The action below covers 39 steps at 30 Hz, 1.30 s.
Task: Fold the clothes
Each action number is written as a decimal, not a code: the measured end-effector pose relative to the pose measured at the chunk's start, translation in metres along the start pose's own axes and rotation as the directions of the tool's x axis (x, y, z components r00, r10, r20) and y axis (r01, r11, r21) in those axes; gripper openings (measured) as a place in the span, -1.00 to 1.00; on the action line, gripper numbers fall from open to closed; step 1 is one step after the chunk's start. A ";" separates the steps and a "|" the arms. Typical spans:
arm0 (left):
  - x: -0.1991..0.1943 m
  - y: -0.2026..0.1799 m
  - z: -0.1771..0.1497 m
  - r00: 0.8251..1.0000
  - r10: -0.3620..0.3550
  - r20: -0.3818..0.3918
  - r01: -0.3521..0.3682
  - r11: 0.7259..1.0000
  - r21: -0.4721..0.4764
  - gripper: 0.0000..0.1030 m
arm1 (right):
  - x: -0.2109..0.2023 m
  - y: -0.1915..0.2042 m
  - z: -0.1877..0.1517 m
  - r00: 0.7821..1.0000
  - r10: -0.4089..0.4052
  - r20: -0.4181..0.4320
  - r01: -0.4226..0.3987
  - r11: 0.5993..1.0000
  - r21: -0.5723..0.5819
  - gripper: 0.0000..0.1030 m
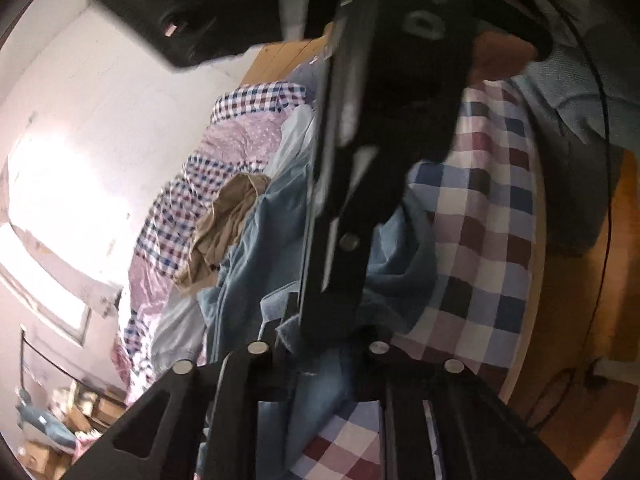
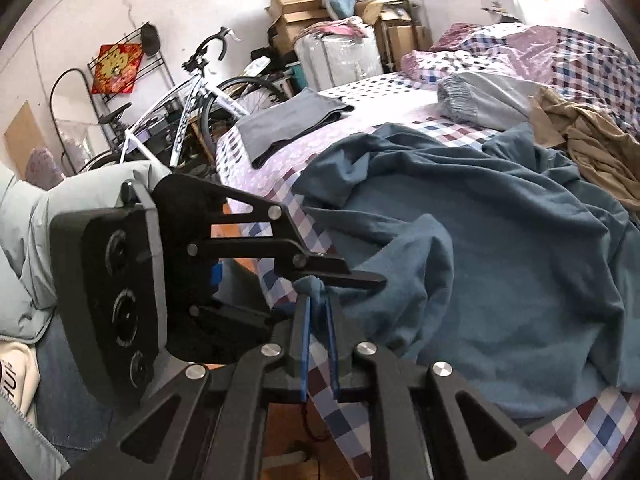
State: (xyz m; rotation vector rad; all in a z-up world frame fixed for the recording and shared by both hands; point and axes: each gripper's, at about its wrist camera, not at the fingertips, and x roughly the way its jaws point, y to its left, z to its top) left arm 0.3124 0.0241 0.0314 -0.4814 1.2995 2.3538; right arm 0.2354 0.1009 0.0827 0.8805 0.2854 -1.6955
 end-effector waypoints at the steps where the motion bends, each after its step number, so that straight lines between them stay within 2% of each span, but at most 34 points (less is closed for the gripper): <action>1: 0.003 0.004 0.000 1.000 -0.007 -0.008 0.007 1.000 -0.025 -0.79 | -0.004 -0.002 0.000 1.000 -0.012 0.015 0.012 1.000 0.011 -0.84; 5: 0.009 0.026 0.002 1.000 -0.010 -0.021 0.007 0.989 -0.145 -0.80 | -0.026 -0.016 -0.001 0.992 -0.072 0.103 0.063 0.995 0.083 -0.84; 8: 0.010 0.051 0.004 1.000 -0.021 -0.003 0.019 0.958 -0.286 -0.82 | -0.051 -0.033 -0.005 0.969 -0.150 0.195 0.116 0.978 0.174 -0.73; 9: 0.010 0.062 0.003 0.999 -0.033 0.009 0.034 0.940 -0.339 -0.84 | -0.059 -0.038 -0.007 0.958 -0.186 0.220 0.141 0.969 0.203 -0.66; 11: 0.009 0.086 0.001 0.999 -0.018 0.041 0.034 0.896 -0.444 -0.87 | -0.070 -0.046 -0.010 0.938 -0.240 0.251 0.174 0.950 0.259 -0.27; 13: 0.005 0.106 -0.002 0.998 0.003 0.064 0.032 0.846 -0.533 -0.89 | -0.081 -0.054 -0.015 0.915 -0.302 0.268 0.213 0.925 0.316 -0.20; 16: -0.006 0.140 -0.013 0.992 0.054 0.110 0.033 0.746 -0.665 -0.91 | -0.088 -0.062 -0.018 0.899 -0.342 0.273 0.235 0.903 0.359 -0.19; 19: -0.010 0.182 -0.034 0.982 0.137 0.129 0.018 0.615 -0.788 -0.92 | -0.090 -0.062 -0.018 0.896 -0.354 0.270 0.247 0.900 0.359 -0.19; 22: -0.012 0.225 -0.076 0.972 0.215 0.099 -0.004 0.434 -0.901 -0.93 | -0.086 -0.059 -0.019 0.904 -0.344 0.255 0.245 0.904 0.350 -0.19; 24: -0.016 0.250 -0.114 0.960 0.278 0.033 -0.052 0.295 -0.954 -0.93 | -0.082 -0.057 -0.019 0.909 -0.338 0.244 0.246 0.907 0.341 -0.19; 26: -0.022 0.268 -0.148 0.944 0.328 -0.038 -0.103 0.181 -0.978 -0.93 | -0.078 -0.057 -0.020 0.913 -0.333 0.235 0.246 0.909 0.336 -0.19; 29: -0.031 0.288 -0.219 0.899 0.377 -0.224 -0.217 -0.061 -0.974 -0.93 | -0.072 -0.057 -0.020 0.919 -0.327 0.220 0.246 0.911 0.330 -0.19; 30: -0.034 0.289 -0.239 0.888 0.374 -0.269 -0.236 -0.133 -0.963 -0.93 | -0.070 -0.057 -0.019 0.921 -0.326 0.214 0.248 0.912 0.326 -0.19; 32: -0.040 0.285 -0.281 0.850 0.346 -0.398 -0.300 -0.304 -0.904 -0.93 | -0.065 -0.057 -0.018 0.924 -0.325 0.202 0.251 0.914 0.319 -0.19; 34: -0.041 0.276 -0.313 0.816 0.282 -0.505 -0.363 -0.430 -0.827 -0.93 | -0.059 -0.057 -0.016 0.927 -0.325 0.186 0.257 0.914 0.314 -0.19; 36: -0.036 0.268 -0.330 0.832 0.232 -0.504 -0.354 -0.477 -0.804 -0.93 | -0.052 -0.059 -0.015 0.927 -0.338 0.164 0.275 0.907 0.318 -0.19; 37: -0.029 0.265 -0.335 0.843 0.190 -0.503 -0.367 -0.480 -0.797 -0.93 | -0.048 -0.060 -0.014 0.925 -0.348 0.149 0.288 0.902 0.321 -0.19; 38: -0.025 0.264 -0.336 0.848 0.168 -0.503 -0.379 -0.471 -0.796 -0.93 | -0.045 -0.061 -0.013 0.924 -0.358 0.135 0.301 0.897 0.323 -0.19; 39: -0.021 0.263 -0.334 0.848 0.162 -0.504 -0.392 -0.449 -0.803 -0.93 | -0.041 -0.064 -0.013 0.923 -0.365 0.120 0.309 0.891 0.332 -0.19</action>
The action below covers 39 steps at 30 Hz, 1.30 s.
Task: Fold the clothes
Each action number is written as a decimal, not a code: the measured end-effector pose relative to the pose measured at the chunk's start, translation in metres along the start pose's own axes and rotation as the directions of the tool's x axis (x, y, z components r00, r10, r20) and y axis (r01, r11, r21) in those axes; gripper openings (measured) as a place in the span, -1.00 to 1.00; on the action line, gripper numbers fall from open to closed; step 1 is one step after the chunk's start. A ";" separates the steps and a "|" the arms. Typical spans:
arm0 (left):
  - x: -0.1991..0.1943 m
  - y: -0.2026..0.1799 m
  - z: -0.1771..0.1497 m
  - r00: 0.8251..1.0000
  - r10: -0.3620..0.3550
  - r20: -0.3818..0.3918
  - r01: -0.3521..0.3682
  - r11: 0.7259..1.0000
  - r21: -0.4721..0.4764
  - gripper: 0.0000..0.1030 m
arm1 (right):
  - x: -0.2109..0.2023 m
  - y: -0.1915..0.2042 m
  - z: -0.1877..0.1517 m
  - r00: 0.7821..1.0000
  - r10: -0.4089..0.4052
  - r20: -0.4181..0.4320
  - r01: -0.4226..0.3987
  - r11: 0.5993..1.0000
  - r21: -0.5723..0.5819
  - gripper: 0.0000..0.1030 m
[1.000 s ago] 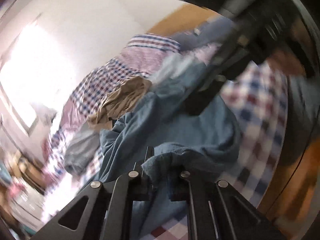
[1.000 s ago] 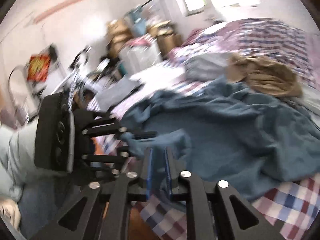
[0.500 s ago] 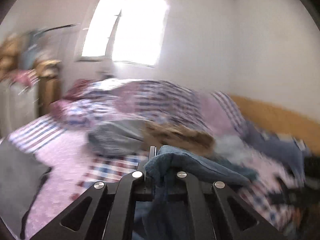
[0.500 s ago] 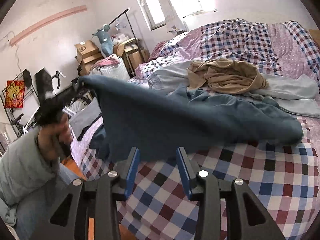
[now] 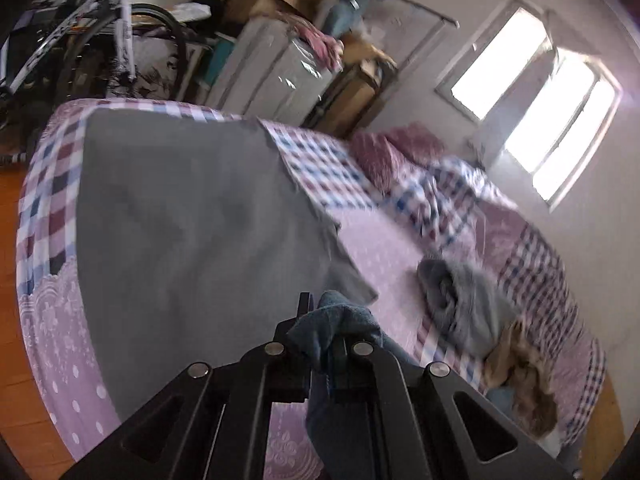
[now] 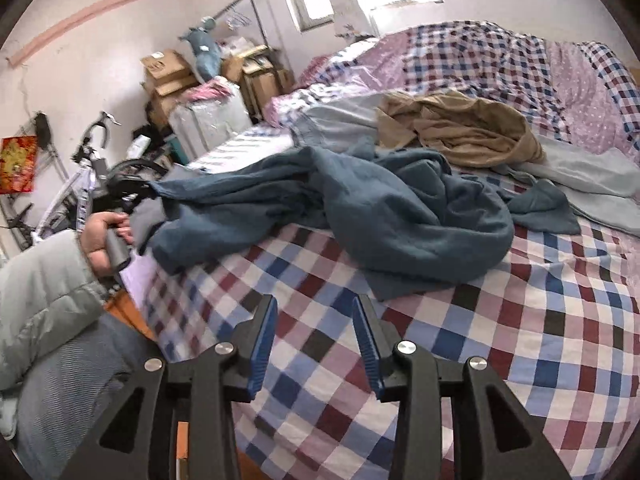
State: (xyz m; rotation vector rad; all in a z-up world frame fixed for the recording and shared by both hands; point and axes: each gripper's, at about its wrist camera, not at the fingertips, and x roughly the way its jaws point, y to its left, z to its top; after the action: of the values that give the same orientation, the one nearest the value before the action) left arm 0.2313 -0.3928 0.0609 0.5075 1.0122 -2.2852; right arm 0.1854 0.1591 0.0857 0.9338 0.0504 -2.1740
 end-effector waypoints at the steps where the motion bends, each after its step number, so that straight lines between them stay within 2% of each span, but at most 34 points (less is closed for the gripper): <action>1: 0.002 -0.003 -0.002 1.000 0.004 -0.005 -0.003 1.000 0.025 -0.93 | 0.004 -0.001 0.000 1.000 -0.010 -0.012 0.011 1.000 0.008 -0.18; 5: 0.003 -0.015 -0.005 1.000 -0.002 -0.003 0.003 0.994 0.110 -0.91 | 0.024 -0.001 0.001 0.997 -0.035 -0.065 0.036 0.999 0.012 -0.17; 7: 0.008 -0.019 -0.009 0.998 0.013 -0.057 -0.005 0.990 0.143 -0.88 | 0.033 0.005 0.000 0.996 -0.025 -0.087 0.024 1.000 -0.013 -0.17; 9: 0.017 -0.021 -0.012 0.991 0.027 -0.135 -0.005 0.987 0.163 -0.62 | 0.042 0.013 -0.001 0.994 -0.018 -0.112 0.013 0.999 -0.038 -0.17; 11: 0.025 -0.017 -0.020 0.976 0.054 -0.213 -0.019 0.986 0.165 -0.01 | 0.051 0.021 -0.003 0.990 -0.012 -0.138 0.003 0.998 -0.065 -0.16; 15: 0.028 0.000 -0.030 0.947 0.058 -0.317 -0.023 0.993 0.116 0.30 | 0.064 0.037 -0.005 0.985 0.002 -0.170 -0.021 0.994 -0.107 -0.16; 16: 0.027 0.005 -0.032 0.939 0.049 -0.340 -0.017 0.995 0.096 0.32 | 0.066 0.040 -0.006 0.985 0.008 -0.174 -0.027 0.993 -0.112 -0.16; 18: 0.020 0.014 -0.033 0.940 0.030 -0.341 -0.006 0.997 0.072 0.32 | 0.070 0.044 -0.005 0.984 0.012 -0.177 -0.033 0.992 -0.118 -0.16; 20: 0.013 0.021 -0.033 0.939 0.044 -0.341 -0.024 0.998 0.064 0.32 | 0.074 0.046 -0.004 0.983 0.016 -0.182 -0.039 0.992 -0.122 -0.16; 22: 0.004 0.030 -0.031 0.943 0.034 -0.331 -0.025 0.999 0.029 0.32 | 0.077 0.049 -0.003 0.983 0.021 -0.182 -0.044 0.991 -0.123 -0.16; 24: -0.007 0.040 -0.029 0.948 0.021 -0.319 -0.027 1.000 -0.015 0.41 | 0.079 0.052 -0.002 0.983 0.027 -0.180 -0.050 0.991 -0.123 -0.16; 26: -0.015 0.049 -0.036 0.938 0.023 -0.345 -0.041 0.998 -0.046 0.48 | 0.081 0.054 0.000 0.983 0.037 -0.178 -0.060 0.990 -0.125 -0.16; 27: -0.017 0.051 -0.039 0.932 0.006 -0.362 -0.029 0.998 -0.056 0.48 | 0.083 0.056 0.000 0.983 0.039 -0.179 -0.063 0.990 -0.127 -0.16; 29: -0.020 0.046 -0.051 0.909 -0.054 -0.413 0.031 0.998 -0.062 0.48 | 0.085 0.059 0.001 0.983 0.045 -0.180 -0.069 0.989 -0.131 -0.16; 32: -0.029 0.019 -0.074 0.872 -0.117 -0.475 0.141 0.990 0.016 0.48 | 0.087 0.062 0.001 0.982 0.052 -0.181 -0.077 0.987 -0.139 -0.16; 33: -0.031 0.013 -0.080 0.865 -0.120 -0.487 0.160 0.986 0.042 0.48 | 0.087 0.062 0.001 0.982 0.051 -0.180 -0.077 0.987 -0.138 -0.16; 35: -0.038 -0.012 -0.101 0.837 -0.119 -0.535 0.224 0.965 0.136 0.48 | 0.087 0.061 0.001 0.983 0.051 -0.179 -0.076 0.988 -0.137 -0.16; 37: -0.045 -0.031 -0.117 0.828 -0.110 -0.550 0.266 0.940 0.214 0.48 | 0.086 0.061 0.000 0.983 0.050 -0.178 -0.075 0.988 -0.137 -0.16; 39: -0.048 -0.047 -0.130 0.826 -0.094 -0.555 0.293 0.913 0.282 0.48 | 0.086 0.060 0.000 0.983 0.050 -0.177 -0.074 0.988 -0.136 -0.16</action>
State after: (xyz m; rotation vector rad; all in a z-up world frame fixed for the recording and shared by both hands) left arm 0.2509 -0.2519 0.0294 1.3088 0.9201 -2.5963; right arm 0.1864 0.0618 0.0457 1.0263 0.2538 -1.9989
